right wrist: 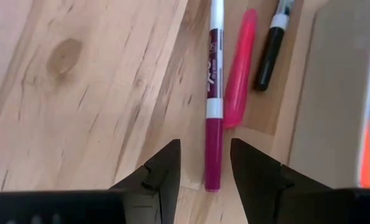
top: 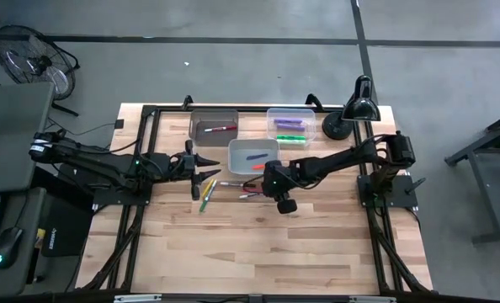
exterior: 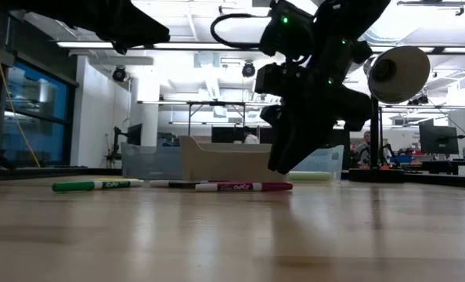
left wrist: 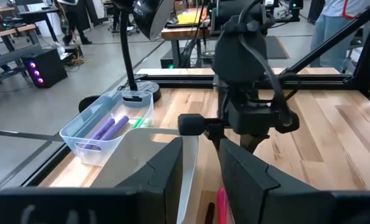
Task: Pick & Place Markers
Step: Put the dark red marker into the black bin
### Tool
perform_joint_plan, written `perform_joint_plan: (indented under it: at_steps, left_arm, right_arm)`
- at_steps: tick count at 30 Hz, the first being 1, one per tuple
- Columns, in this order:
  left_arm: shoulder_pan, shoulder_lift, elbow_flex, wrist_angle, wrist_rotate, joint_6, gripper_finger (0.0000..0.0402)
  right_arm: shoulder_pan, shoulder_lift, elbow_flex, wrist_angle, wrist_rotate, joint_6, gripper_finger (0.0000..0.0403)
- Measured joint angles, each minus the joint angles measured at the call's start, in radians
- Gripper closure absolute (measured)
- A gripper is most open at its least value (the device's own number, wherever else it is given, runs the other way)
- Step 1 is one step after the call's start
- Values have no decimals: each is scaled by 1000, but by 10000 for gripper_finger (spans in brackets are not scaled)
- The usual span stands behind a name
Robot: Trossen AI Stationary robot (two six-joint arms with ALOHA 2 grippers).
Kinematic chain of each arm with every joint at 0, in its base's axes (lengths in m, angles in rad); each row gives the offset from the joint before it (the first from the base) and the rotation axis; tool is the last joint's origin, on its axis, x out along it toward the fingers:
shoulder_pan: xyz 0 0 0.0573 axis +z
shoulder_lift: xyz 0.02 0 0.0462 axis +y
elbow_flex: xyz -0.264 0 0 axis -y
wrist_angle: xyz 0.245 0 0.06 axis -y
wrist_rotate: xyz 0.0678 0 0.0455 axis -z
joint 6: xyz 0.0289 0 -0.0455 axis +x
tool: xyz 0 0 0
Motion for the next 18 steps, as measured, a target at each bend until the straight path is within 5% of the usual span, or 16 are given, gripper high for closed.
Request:
perform_joint_plan:
  at_steps: [12, 18]
  left_arm:
    - [0, 0, 0, -5, 0, 0, 299]
    - [0, 0, 0, -12, 1, 1, 299]
  right_arm:
    - [133, 0, 17, -46, 231, -1, 274]
    - [122, 9, 17, -42, 238, 29, 274]
